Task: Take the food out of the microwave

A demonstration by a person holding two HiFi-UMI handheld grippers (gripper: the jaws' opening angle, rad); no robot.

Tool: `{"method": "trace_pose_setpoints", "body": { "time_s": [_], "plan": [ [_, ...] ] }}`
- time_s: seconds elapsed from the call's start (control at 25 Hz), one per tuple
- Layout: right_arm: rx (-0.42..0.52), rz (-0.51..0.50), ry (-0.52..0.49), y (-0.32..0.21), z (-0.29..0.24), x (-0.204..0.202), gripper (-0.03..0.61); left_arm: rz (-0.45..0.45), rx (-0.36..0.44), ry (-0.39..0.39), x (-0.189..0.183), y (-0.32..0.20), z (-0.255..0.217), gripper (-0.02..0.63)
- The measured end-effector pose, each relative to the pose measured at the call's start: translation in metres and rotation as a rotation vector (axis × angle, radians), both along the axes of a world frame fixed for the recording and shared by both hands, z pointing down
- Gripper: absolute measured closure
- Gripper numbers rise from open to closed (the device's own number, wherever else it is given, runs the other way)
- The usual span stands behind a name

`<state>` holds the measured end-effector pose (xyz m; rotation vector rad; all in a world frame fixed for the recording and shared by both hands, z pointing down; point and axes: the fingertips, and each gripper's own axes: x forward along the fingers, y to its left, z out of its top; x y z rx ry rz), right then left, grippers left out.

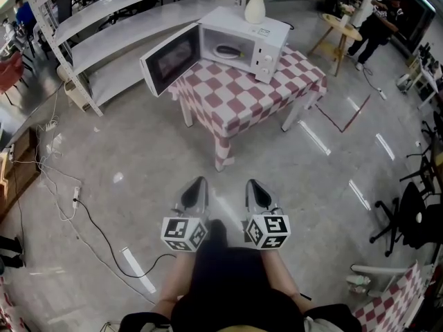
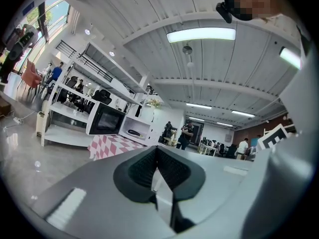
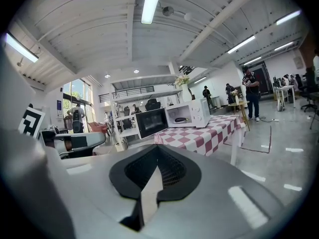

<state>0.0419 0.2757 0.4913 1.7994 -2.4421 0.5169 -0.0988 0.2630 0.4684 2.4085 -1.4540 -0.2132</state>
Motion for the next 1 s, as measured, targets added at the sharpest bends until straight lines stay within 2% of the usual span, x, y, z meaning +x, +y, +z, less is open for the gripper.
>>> {"method": "trace_pose_setpoints", "body": {
  "time_s": [0.6, 1.0],
  "plan": [
    [-0.025, 0.010, -0.010, 0.001, 0.008, 0.004, 0.577, 0.013, -0.017, -0.003, 0.008, -0.005, 0.005, 0.606],
    [-0.041, 0.002, -0.010, -0.023, 0.015, 0.003, 0.578, 0.018, -0.030, -0.011, 0.014, -0.031, 0.010, 0.606]
  ]
}}
